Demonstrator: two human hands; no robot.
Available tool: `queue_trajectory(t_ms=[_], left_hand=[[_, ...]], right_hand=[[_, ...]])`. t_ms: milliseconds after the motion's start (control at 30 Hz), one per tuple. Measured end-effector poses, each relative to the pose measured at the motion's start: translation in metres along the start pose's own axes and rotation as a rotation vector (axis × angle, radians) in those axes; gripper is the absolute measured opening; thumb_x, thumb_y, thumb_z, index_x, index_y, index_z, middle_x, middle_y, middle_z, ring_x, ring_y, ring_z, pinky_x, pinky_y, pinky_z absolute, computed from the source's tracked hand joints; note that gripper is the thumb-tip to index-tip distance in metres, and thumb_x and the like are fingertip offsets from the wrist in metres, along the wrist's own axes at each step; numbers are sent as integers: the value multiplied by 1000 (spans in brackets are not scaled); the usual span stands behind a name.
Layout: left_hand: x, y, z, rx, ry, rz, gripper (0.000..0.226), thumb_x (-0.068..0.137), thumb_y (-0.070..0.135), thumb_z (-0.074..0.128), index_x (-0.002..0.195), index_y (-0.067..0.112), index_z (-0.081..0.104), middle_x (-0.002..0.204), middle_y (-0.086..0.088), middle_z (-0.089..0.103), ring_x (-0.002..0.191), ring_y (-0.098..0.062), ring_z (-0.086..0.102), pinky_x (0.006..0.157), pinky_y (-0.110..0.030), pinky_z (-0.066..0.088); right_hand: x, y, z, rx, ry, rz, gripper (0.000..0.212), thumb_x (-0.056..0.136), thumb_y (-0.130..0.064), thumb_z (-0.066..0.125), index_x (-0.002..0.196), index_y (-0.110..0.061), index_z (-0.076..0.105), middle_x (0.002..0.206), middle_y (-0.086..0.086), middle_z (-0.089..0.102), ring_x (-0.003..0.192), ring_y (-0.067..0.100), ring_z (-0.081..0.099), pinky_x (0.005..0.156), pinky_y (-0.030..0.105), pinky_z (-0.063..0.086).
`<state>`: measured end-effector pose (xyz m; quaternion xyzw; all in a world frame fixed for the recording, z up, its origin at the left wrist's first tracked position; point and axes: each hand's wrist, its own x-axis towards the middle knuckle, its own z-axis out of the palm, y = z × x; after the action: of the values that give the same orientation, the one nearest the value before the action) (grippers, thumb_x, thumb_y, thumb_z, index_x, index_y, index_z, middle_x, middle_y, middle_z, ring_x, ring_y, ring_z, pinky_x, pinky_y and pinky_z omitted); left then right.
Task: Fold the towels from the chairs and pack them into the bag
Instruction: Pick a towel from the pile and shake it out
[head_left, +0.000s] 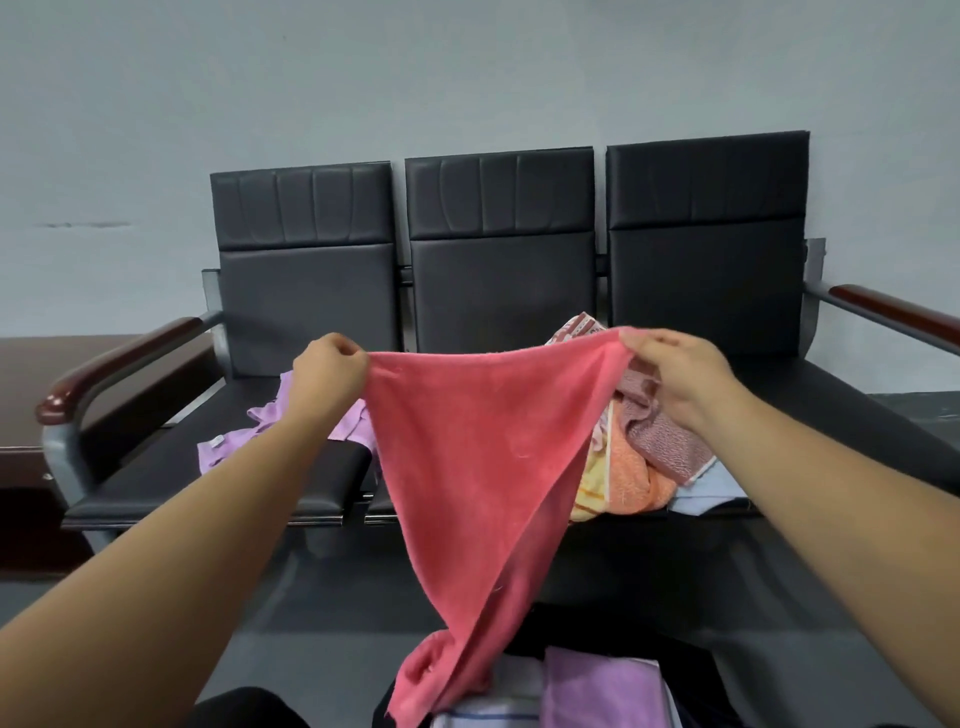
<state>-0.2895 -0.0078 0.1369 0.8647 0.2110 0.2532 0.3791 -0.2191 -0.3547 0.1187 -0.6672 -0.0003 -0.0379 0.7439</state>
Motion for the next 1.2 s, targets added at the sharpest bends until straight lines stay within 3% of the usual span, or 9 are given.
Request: queue_trajectory(t_ms=[133, 233, 300, 500, 700, 800, 1000, 1100, 1200], left_hand=[[-18, 29, 3, -545, -364, -7, 29, 92, -3, 44, 82, 13, 65, 60, -1, 53, 53, -16, 45, 49, -21, 46], [-29, 49, 2, -771, -681, 52, 26, 97, -7, 42, 97, 4, 67, 79, -11, 67, 68, -20, 64, 68, -25, 56], [-34, 57, 3, -717, -762, 159, 22, 100, -7, 46, 111, -3, 64, 95, -15, 73, 85, -23, 74, 80, -30, 60], [-44, 71, 5, -333, -615, 447, 14, 97, 13, 66, 102, 0, 70, 78, -6, 74, 71, -14, 68, 70, -27, 52], [-43, 70, 3, -297, -531, 448, 21, 90, 34, 75, 90, 13, 76, 66, 1, 59, 62, -14, 46, 65, -32, 39], [-43, 70, 2, -283, -511, 423, 23, 89, 38, 76, 89, 15, 76, 65, -1, 55, 56, -9, 42, 57, -24, 36], [-42, 62, 3, -269, -616, 361, 29, 87, 45, 73, 87, 15, 75, 78, -9, 58, 77, -21, 48, 80, -38, 41], [-35, 47, 2, -76, -745, 274, 28, 86, 47, 74, 88, 20, 80, 91, 0, 75, 88, -9, 66, 98, -34, 47], [-26, 26, 2, -5, -785, 226, 33, 92, 49, 68, 95, 17, 78, 94, 7, 73, 91, -5, 65, 98, -30, 46]], right_hand=[[2, -21, 19, -97, 16, -78, 12, 85, -16, 82, 95, -11, 79, 80, 11, 66, 56, 10, 50, 49, 25, 40], [-8, -31, 39, -129, -87, -124, 4, 85, -8, 79, 89, -6, 79, 71, 10, 68, 54, 11, 54, 50, 24, 44], [-19, -36, 52, -141, -187, -156, 5, 88, -5, 75, 86, -6, 79, 70, 9, 70, 56, 13, 58, 55, 25, 49], [-44, -40, 76, -330, -282, -286, 13, 91, 1, 69, 99, -9, 72, 65, 11, 65, 53, 15, 63, 53, 27, 55], [-54, -40, 85, -284, -498, -205, 13, 94, -1, 66, 104, 1, 74, 89, 26, 73, 80, 28, 74, 78, 34, 63], [-55, -38, 86, -325, -507, -253, 17, 89, -14, 77, 103, -5, 76, 86, 17, 75, 80, 25, 75, 80, 34, 63], [-55, -37, 90, -309, -412, -290, 7, 92, -7, 73, 95, -1, 72, 76, 15, 69, 67, 20, 69, 70, 31, 63], [-50, -42, 86, -189, -354, -253, 14, 95, 0, 63, 82, -5, 64, 73, 14, 64, 63, 19, 64, 67, 31, 60], [-39, -42, 73, -160, -244, -210, 21, 94, 3, 56, 75, -5, 58, 72, 15, 64, 65, 21, 64, 75, 36, 60]])
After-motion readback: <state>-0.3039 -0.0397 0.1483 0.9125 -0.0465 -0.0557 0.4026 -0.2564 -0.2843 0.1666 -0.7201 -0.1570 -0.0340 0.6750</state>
